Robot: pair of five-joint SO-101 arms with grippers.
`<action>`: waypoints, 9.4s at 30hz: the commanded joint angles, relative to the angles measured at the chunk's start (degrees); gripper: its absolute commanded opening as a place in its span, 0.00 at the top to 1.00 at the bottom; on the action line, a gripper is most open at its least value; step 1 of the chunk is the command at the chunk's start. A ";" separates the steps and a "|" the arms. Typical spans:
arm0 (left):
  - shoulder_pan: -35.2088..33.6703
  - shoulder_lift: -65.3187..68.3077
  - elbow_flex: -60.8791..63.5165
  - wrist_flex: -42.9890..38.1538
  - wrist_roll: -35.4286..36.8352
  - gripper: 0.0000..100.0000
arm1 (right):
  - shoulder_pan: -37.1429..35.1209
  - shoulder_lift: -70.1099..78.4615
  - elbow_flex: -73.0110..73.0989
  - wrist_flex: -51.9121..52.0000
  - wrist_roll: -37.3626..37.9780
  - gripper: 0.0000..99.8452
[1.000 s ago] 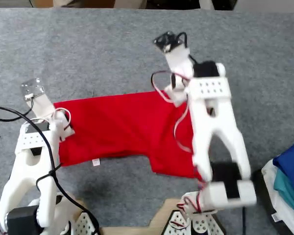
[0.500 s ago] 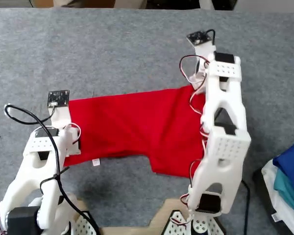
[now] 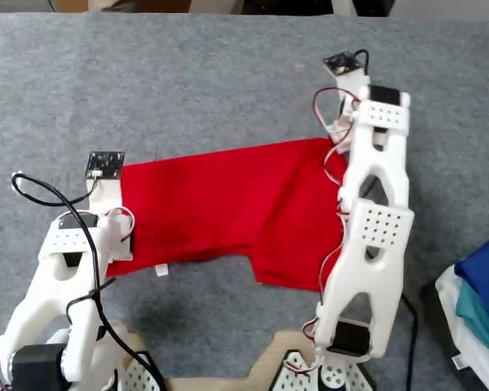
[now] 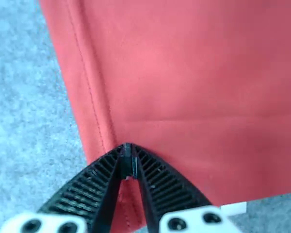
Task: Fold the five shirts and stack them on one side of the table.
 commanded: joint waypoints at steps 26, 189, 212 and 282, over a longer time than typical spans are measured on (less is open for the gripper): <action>0.35 -25.89 5.63 -5.54 11.16 0.98 | 0.04 -45.58 26.15 22.33 24.44 0.96; -2.81 27.21 -31.38 -12.22 24.79 0.98 | -20.62 -68.62 65.27 19.87 35.60 0.96; -2.73 27.30 -31.38 -12.22 24.79 0.98 | -32.40 -79.34 111.87 -8.97 29.54 0.82; -2.90 27.30 -31.38 -12.04 24.70 0.98 | -22.02 -21.76 16.40 11.96 44.13 0.97</action>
